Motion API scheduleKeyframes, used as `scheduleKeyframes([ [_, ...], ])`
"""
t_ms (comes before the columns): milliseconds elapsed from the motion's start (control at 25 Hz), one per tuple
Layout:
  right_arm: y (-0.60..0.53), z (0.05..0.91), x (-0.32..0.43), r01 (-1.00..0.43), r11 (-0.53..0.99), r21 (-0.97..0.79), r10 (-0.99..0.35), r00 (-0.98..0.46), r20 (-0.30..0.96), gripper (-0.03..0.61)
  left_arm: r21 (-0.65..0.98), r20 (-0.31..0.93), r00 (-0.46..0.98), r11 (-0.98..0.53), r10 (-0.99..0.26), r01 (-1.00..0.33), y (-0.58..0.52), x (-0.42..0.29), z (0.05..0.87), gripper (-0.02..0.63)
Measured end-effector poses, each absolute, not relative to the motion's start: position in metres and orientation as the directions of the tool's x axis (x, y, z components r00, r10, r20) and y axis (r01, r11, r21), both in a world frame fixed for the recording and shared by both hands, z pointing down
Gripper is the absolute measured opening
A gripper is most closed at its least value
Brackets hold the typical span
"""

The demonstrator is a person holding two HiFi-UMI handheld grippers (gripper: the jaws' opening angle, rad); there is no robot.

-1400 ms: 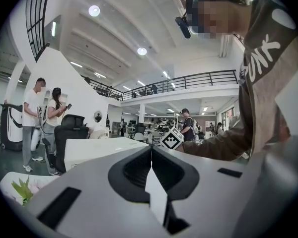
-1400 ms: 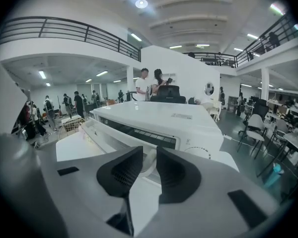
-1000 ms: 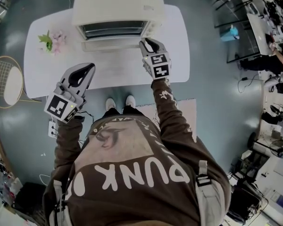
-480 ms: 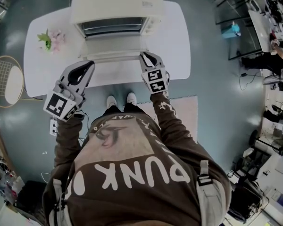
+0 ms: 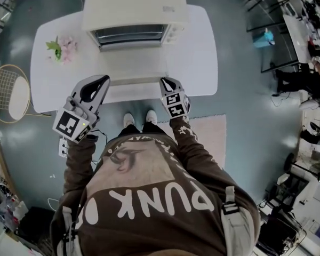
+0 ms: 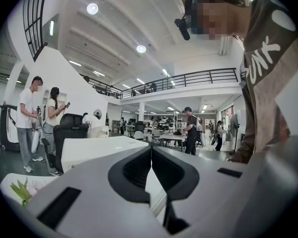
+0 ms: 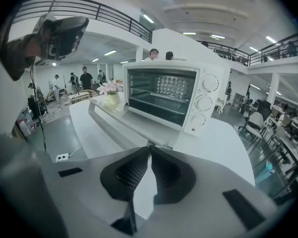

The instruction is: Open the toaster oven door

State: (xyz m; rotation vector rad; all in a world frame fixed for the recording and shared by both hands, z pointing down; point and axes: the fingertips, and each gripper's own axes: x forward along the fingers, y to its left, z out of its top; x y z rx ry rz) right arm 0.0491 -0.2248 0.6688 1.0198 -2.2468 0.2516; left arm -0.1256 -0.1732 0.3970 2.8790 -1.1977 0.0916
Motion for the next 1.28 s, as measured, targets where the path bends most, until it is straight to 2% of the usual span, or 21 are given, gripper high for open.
scheduleKeyframes([
  [120, -0.215, 0.712, 0.045, -0.726, 0.687, 0.032, -0.553, -0.493, 0.672, 0.025, -0.003, 0.036, 0.706, -0.706, -0.708, -0.708, -0.173, -0.130, 0.403, 0.006],
  [280, -0.164, 0.747, 0.063, -0.747, 0.665, -0.005, -0.465, -0.419, 0.780, 0.031, 0.052, 0.142, 0.702, -0.703, -0.698, -0.709, -0.152, -0.132, 0.409, 0.006],
  [640, -0.188, 0.774, 0.061, -0.711, 0.700, 0.065, -0.466, -0.385, 0.797, 0.044, 0.004, 0.128, 0.675, -0.681, -0.726, -0.733, -0.157, -0.142, 0.398, 0.006],
  [920, -0.198, 0.783, 0.053, -0.683, 0.721, 0.118, -0.504, -0.400, 0.765, 0.041, 0.122, 0.135, 0.660, -0.648, -0.739, -0.751, -0.156, -0.149, 0.401, 0.006],
  [1000, -0.193, 0.779, 0.054, -0.678, 0.725, 0.117, -0.481, -0.378, 0.791, 0.044, 0.087, 0.155, 0.668, -0.663, -0.728, -0.743, -0.158, -0.149, 0.396, 0.006],
  [1120, -0.196, 0.770, 0.060, -0.672, 0.730, 0.125, -0.484, -0.379, 0.789, 0.048, 0.018, 0.120, 0.683, -0.687, -0.720, -0.727, -0.161, -0.137, 0.388, 0.006],
  [1280, -0.195, 0.775, 0.067, -0.677, 0.723, 0.139, -0.497, -0.369, 0.785, 0.051, 0.012, 0.108, 0.691, -0.694, -0.715, -0.720, -0.159, -0.131, 0.395, 0.006],
])
